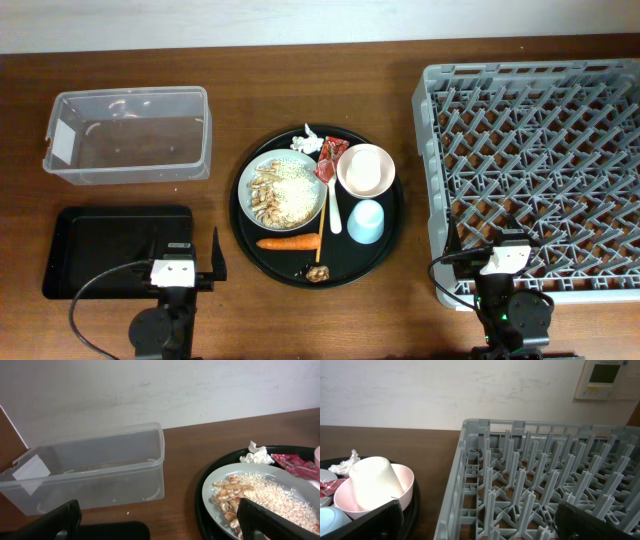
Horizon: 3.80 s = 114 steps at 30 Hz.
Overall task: Sort waste into correct bins and load items into the dishwasher rack
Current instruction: 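Raise the left gripper from rest toward the round black tray, then grasp the brown mushroom piece beside the carrot with the left gripper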
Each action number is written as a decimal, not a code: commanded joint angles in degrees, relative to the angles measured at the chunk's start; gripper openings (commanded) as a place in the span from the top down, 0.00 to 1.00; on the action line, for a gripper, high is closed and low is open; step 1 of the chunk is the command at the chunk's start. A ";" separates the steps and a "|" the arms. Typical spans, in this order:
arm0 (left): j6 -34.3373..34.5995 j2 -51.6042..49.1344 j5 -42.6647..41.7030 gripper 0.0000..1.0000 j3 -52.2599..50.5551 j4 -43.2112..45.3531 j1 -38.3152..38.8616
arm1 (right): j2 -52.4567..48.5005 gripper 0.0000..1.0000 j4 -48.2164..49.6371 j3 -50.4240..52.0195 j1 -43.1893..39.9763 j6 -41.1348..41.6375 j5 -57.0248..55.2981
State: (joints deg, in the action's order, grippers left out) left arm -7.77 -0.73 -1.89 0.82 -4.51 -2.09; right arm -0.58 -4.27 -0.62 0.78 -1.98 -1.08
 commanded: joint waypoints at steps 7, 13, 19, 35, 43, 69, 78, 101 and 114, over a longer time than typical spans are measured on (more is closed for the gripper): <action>-0.94 0.44 0.63 0.01 -0.33 -0.13 0.07 | 0.37 0.01 -0.31 0.31 -0.42 -0.17 -0.70; -0.94 0.44 0.63 0.01 -0.35 -0.13 0.07 | 0.37 0.01 -0.31 0.31 -0.42 -0.17 -0.70; -0.94 0.44 0.63 0.01 -0.35 -0.13 0.07 | 0.37 0.01 -0.31 0.31 -0.42 -0.17 -0.70; 4.98 0.44 -37.51 0.01 -0.24 2.49 0.07 | 0.39 0.01 -0.31 0.31 -0.42 -0.17 -0.70; 13.49 -11.23 -36.89 0.01 20.61 -13.94 0.07 | 0.39 0.01 -0.31 0.31 -0.42 -0.17 -0.70; 51.93 -85.24 -0.42 0.01 61.22 -52.39 45.62 | 0.39 0.01 -0.31 0.31 -0.42 -0.17 -0.70; 55.12 -95.84 5.57 0.01 61.16 -47.69 48.83 | 0.39 0.01 -0.31 0.31 -0.42 -0.17 -0.70; 56.11 -104.26 1.97 0.48 61.07 -42.88 48.85 | 0.37 0.01 -0.31 0.31 -0.42 -0.17 -0.70; 55.67 -103.08 1.66 0.61 63.41 -47.54 48.85 | 0.37 0.01 -0.31 0.31 -0.42 -0.17 -0.70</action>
State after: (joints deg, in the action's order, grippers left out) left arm 47.83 -104.38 0.23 62.85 -50.37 46.54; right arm -0.58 -4.27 -0.62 0.78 -1.96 -1.08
